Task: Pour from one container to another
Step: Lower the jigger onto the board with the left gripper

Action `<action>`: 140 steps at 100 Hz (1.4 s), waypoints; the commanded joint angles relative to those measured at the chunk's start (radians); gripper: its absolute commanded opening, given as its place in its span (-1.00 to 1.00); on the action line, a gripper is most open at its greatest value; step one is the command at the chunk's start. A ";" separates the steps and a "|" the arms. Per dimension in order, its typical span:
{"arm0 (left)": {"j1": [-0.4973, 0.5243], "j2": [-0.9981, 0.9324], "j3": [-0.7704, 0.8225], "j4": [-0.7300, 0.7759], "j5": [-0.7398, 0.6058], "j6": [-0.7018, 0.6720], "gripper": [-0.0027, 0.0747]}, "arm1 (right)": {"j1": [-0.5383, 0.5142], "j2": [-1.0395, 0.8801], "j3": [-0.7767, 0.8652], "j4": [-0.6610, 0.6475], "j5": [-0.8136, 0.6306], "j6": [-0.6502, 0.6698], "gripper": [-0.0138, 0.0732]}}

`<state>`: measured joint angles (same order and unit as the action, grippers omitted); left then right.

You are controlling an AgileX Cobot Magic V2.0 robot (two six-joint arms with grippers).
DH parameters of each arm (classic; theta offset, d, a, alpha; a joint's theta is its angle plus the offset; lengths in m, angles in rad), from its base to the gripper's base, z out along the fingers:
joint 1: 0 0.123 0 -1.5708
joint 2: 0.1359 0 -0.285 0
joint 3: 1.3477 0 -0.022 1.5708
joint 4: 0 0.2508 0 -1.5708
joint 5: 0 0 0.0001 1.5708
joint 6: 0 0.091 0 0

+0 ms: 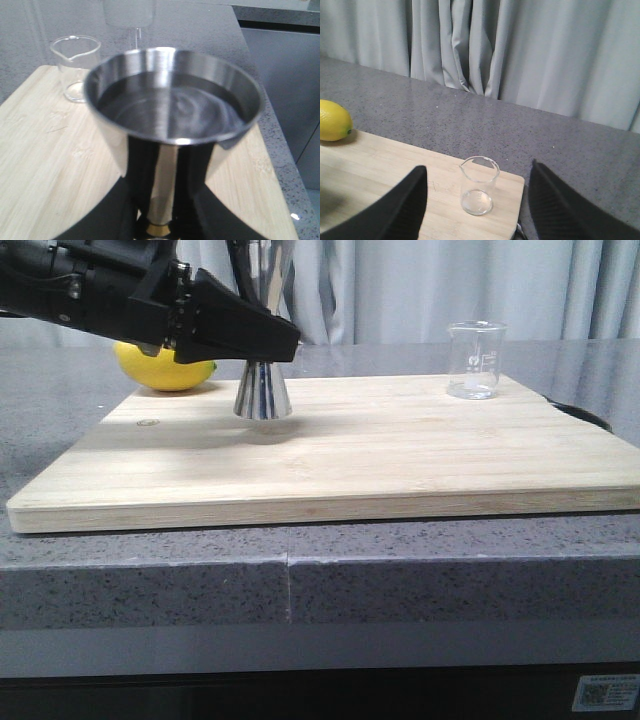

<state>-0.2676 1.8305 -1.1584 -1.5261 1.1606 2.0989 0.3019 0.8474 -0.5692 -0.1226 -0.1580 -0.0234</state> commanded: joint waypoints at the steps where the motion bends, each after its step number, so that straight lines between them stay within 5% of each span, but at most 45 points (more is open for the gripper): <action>1: 0.011 -0.055 -0.028 -0.090 0.107 0.008 -0.98 | 0.000 -0.013 -0.026 0.003 -0.072 0.000 0.24; 140: 0.018 0.000 -0.028 -0.141 0.092 0.084 -0.98 | 0.000 -0.013 -0.026 0.003 -0.072 0.000 0.24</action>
<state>-0.2529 1.8636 -1.1584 -1.5865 1.1588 2.1812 0.3019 0.8474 -0.5692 -0.1226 -0.1580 -0.0234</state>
